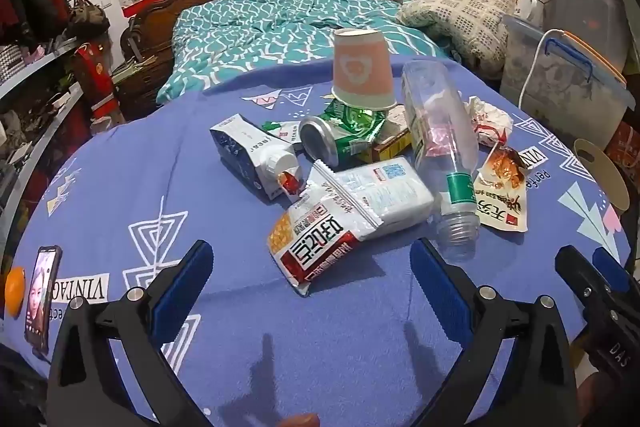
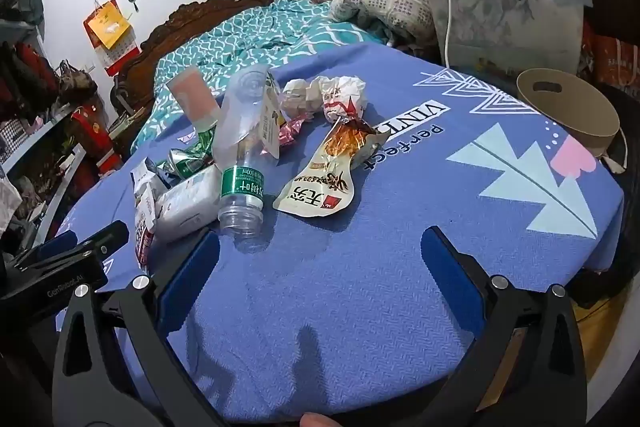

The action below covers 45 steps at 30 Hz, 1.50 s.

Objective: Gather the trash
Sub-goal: 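Grasp the red-white snack bag with left tool while right grasps the clear water bottle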

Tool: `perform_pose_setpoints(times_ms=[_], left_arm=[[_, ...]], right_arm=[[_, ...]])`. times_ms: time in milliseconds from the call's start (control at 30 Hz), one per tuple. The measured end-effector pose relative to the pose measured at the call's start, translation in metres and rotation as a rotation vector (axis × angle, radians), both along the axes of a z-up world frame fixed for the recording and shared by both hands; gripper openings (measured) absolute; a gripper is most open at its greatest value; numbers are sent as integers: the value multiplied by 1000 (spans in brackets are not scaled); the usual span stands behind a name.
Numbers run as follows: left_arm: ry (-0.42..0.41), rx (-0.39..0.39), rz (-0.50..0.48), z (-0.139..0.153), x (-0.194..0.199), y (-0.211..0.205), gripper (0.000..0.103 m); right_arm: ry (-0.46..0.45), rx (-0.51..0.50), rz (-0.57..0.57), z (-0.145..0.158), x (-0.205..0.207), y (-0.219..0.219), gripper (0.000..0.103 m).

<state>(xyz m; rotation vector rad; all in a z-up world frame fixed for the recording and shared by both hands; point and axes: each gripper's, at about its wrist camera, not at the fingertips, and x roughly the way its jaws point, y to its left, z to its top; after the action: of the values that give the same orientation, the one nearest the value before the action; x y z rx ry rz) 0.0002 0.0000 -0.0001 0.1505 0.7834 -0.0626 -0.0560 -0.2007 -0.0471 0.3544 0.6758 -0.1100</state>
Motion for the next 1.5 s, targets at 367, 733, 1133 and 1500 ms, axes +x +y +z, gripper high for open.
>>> perform_pose_setpoints(times_ms=[367,733,1133,1500], left_arm=[[8,-91,-9,3,-12,28,94],[78,-241,-14,-20,-6,62,94],[-41,-99,-153,-9,16,51,94],[122,-41,-242,-58,58,21,36]], right_arm=[[-147,-7,-6,20,-23,2,100],[-32,84,197,-5,-7,25,100],[5,51,285,-7,28,30,46],[42,47,238,-10,94,22,70]])
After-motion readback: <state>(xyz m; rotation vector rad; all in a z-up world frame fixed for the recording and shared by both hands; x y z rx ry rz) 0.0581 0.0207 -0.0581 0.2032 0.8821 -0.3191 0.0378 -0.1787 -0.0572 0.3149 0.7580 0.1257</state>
